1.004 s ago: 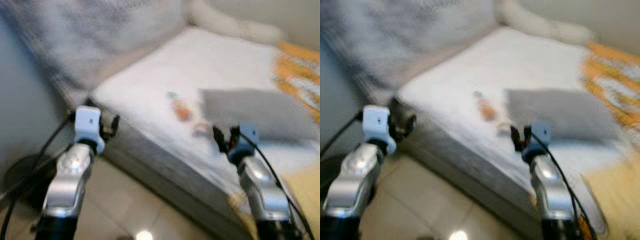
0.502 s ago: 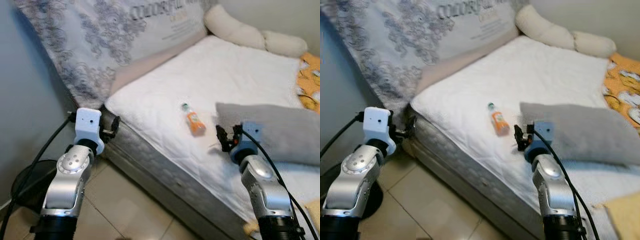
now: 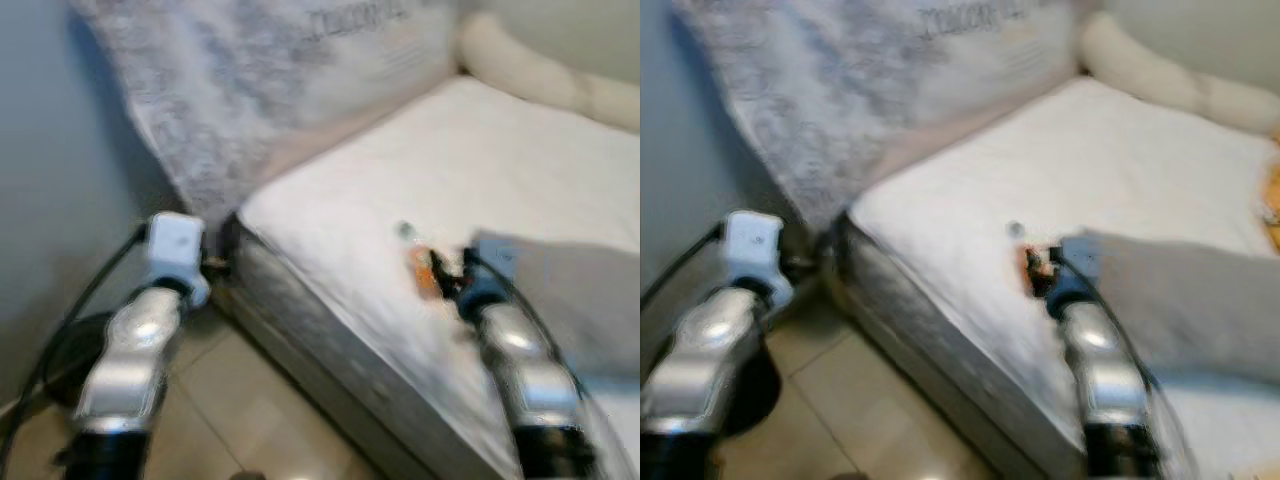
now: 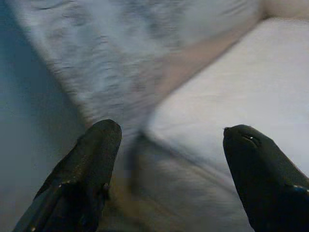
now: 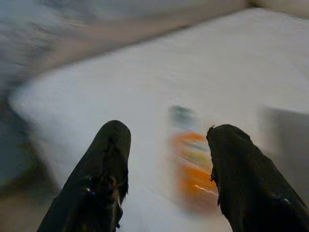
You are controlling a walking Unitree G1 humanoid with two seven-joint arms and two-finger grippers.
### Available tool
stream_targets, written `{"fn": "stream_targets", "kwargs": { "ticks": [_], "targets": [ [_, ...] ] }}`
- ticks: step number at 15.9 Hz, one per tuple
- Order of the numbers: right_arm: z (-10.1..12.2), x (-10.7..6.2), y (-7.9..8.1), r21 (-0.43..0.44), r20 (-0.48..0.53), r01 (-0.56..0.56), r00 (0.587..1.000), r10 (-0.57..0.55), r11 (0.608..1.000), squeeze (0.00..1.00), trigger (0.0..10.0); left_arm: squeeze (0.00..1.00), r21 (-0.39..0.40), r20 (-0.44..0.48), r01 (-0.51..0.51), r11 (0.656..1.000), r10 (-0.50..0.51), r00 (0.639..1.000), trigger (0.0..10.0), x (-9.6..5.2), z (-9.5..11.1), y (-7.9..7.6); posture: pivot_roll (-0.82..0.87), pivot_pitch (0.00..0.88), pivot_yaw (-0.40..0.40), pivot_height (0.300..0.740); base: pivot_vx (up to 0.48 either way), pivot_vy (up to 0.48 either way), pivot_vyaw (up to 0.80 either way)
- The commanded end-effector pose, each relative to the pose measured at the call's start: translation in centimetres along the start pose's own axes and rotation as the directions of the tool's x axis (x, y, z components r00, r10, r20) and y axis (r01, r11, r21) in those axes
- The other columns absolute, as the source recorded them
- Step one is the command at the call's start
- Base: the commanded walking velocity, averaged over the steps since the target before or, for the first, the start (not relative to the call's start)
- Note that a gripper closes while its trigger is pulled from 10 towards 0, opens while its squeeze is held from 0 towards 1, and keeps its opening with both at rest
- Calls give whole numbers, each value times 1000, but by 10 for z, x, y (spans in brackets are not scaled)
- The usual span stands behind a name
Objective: Clean up the room
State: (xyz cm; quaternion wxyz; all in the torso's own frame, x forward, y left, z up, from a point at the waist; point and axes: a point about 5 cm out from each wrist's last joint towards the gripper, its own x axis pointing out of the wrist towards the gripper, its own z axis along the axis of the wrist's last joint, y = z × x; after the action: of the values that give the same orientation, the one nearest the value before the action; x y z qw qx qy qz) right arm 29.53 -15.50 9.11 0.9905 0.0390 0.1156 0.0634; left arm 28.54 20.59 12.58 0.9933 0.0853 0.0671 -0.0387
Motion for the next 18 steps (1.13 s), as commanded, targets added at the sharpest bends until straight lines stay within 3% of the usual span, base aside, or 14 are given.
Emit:
{"fn": "stream_targets", "kwargs": {
  "ticks": [1,9,10,11,14,16,17,18],
  "targets": [
    [1,-3,-17,-21,-8,48,999,-48,999,0,10000,0,7,19,37,999,-37,999,10000,3,7,-9,116,0,-28,740,345,0,0],
    [1,2,-40,-85,-74,114,990,-120,990,0,10000,0,29,5,70,997,-70,998,10000,-4,4,-13,122,0,-35,740,345,0,0],
    [-2,7,-48,-115,-120,124,983,-138,986,702,10000,0,43,-5,80,996,-80,997,10000,-6,3,-13,137,0,-51,740,330,0,0],
    [-3,8,-49,-120,-135,120,981,-136,986,1000,10000,0,50,-8,85,995,-85,996,10000,-6,3,-14,143,0,-57,740,322,0,0],
    [-5,21,-55,-137,-218,79,970,-108,987,1000,10000,0,115,-49,161,980,-156,987,10000,-11,0,-13,168,0,-74,740,193,0,0],
    [-8,32,-56,-118,-285,20,957,-53,993,1000,10000,0,148,-103,320,936,-307,946,10000,-13,-2,-19,163,0,-59,740,0,0,0],
    [-10,34,-54,-101,-320,-13,947,-20,995,702,10000,0,158,-122,364,918,-348,930,10000,-14,-3,-22,158,0,-51,740,0,0,0],
    [-11,36,-55,-99,-335,-22,942,-13,995,545,10000,0,158,-135,386,909,-367,920,10000,-14,-3,-23,154,0,-44,740,0,0,0]
  ]
}}
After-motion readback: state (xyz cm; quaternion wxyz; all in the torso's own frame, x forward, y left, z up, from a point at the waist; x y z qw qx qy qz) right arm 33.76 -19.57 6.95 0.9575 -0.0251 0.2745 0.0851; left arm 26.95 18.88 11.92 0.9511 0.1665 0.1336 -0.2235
